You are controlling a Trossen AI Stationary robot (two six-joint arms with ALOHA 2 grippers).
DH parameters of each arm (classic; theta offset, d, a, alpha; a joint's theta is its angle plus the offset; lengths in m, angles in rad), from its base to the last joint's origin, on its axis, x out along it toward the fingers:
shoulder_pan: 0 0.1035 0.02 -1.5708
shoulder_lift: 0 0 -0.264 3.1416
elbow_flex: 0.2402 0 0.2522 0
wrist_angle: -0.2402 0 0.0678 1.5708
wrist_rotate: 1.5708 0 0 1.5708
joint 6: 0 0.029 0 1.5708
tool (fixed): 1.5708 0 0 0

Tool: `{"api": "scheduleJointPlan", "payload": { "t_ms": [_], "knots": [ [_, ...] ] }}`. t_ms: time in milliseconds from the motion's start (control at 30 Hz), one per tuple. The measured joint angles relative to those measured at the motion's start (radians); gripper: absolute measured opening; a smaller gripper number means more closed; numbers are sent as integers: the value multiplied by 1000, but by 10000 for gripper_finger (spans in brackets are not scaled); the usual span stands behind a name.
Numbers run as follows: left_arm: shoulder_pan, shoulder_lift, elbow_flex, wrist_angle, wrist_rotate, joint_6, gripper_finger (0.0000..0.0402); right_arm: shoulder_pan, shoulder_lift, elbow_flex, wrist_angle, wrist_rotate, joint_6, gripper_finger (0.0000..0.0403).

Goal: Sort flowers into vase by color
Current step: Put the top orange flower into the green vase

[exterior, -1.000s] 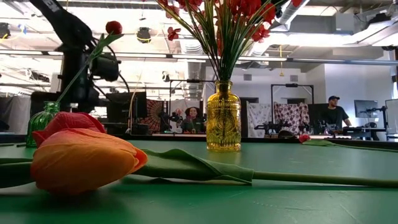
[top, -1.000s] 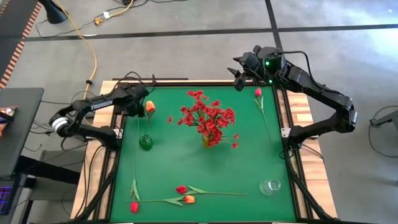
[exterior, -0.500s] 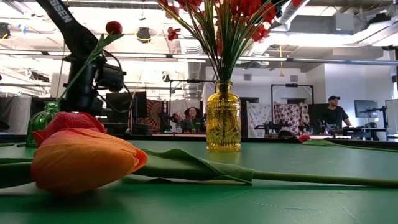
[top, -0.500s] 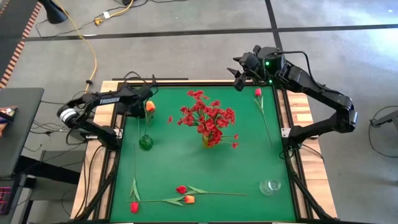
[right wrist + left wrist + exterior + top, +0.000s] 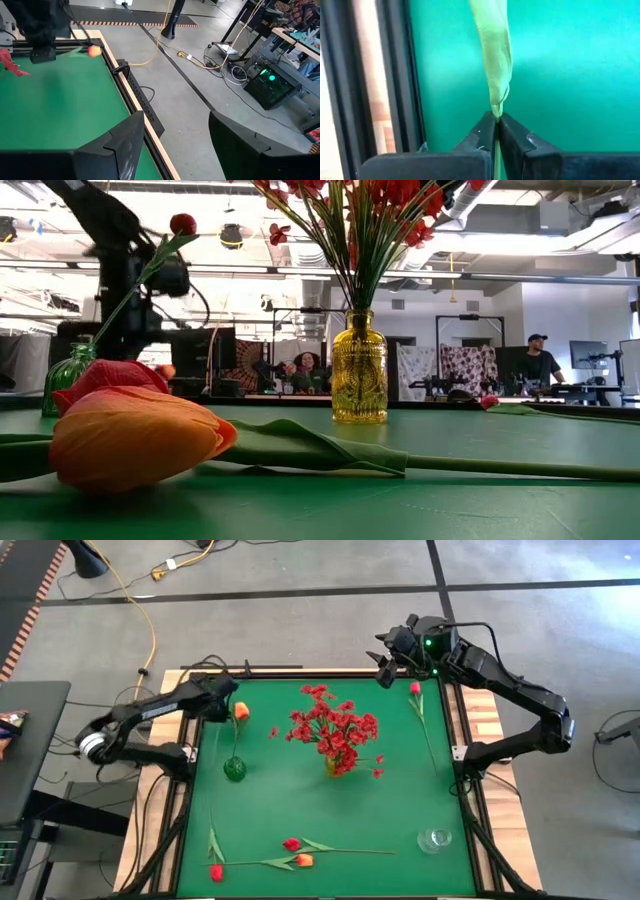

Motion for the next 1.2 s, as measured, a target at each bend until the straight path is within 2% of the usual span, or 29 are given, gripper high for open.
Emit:
{"api": "scheduleJointPlan", "payload": {
  "t_ms": [200, 400, 667, 800, 933, 1033, 1200],
  "knots": [
    [0, -236, 0, 40, 19, -36, 1, 0, 0, 0, -1, 0, 0, 249],
    [0, -520, 1, 188, 65, -35, 0, 0, 0, 0, -2, 0, 0, 249],
    [0, -803, 4, 346, 284, 99, 0, 0, 0, 0, -2, 0, 0, 249],
    [0, -874, 30, 346, 280, 149, 0, 0, 0, 0, -1, 0, 0, 249],
    [0, -888, 68, 329, 318, 208, 0, 0, 0, 0, 5, 0, 0, 249],
    [0, -887, 83, 327, 424, 200, 0, 0, 0, 0, 10, 0, 0, 249],
    [0, -886, 84, 284, 665, 156, 0, 8, 0, 0, 10, 0, 15, 249]
  ]
}}
